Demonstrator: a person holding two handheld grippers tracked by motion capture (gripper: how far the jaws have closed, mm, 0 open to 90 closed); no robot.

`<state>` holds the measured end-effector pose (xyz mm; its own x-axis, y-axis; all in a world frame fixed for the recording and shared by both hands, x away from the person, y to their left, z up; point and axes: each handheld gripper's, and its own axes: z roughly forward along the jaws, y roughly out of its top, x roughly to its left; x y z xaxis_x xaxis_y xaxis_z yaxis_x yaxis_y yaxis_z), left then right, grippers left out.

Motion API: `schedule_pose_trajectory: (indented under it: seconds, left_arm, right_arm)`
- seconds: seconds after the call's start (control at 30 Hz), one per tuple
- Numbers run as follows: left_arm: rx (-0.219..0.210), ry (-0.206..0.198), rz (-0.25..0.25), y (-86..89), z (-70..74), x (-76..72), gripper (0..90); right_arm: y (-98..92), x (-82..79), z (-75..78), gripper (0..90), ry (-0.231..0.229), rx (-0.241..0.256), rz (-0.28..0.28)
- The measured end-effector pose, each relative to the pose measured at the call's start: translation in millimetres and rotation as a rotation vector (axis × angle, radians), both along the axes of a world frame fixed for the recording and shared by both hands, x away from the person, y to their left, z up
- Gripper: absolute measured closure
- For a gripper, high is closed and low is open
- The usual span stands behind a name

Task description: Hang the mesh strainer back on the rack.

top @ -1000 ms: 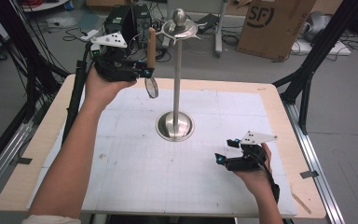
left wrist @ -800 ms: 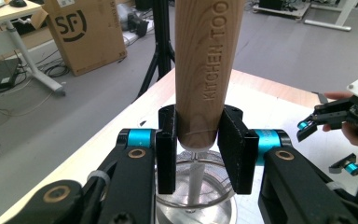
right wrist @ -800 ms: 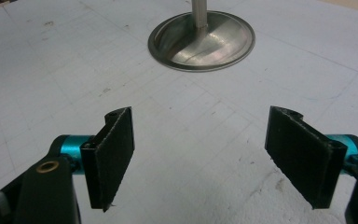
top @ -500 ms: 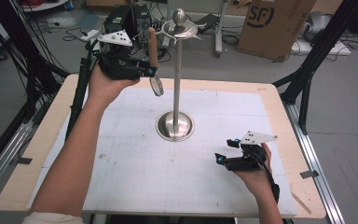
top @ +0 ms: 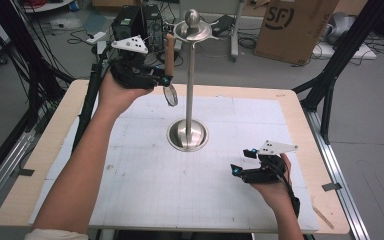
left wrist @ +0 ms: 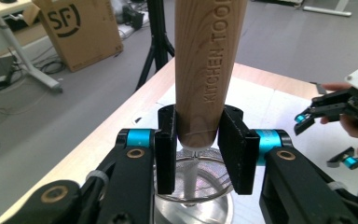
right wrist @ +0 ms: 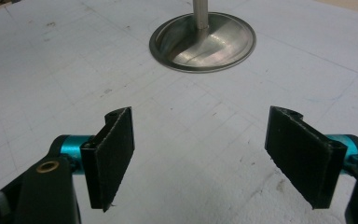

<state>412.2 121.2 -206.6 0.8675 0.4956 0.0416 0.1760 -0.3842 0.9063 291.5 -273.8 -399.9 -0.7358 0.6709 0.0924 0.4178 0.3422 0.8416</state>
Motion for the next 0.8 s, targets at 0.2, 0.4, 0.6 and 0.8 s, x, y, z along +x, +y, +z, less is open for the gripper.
schedule_pose_trajectory:
  seconds: [0.2,0.4,0.6,0.8]
  left_arm:
    - [-0.002,0.017,0.006,3.9,-7.2,-0.9,57.4]
    - [-0.029,0.066,-0.003,13.3,-21.7,-3.6,53.7]
    - [-0.035,0.09,0.003,21.6,-35.8,-7.7,49.6]
    - [-0.042,0.106,-0.006,28.7,-51.8,-13.1,46.1]
  right_arm:
    - [0.4,-0.1,-0.1,23.2,0.003,-0.002,0.001]
    - [0.5,-0.7,0.1,23.3,0.01,-0.001,0.0]
    - [0.8,0.1,-0.4,23.2,0.0,-0.007,0.004]
    - [0.6,-0.1,-0.4,23.2,0.003,-0.008,0.003]
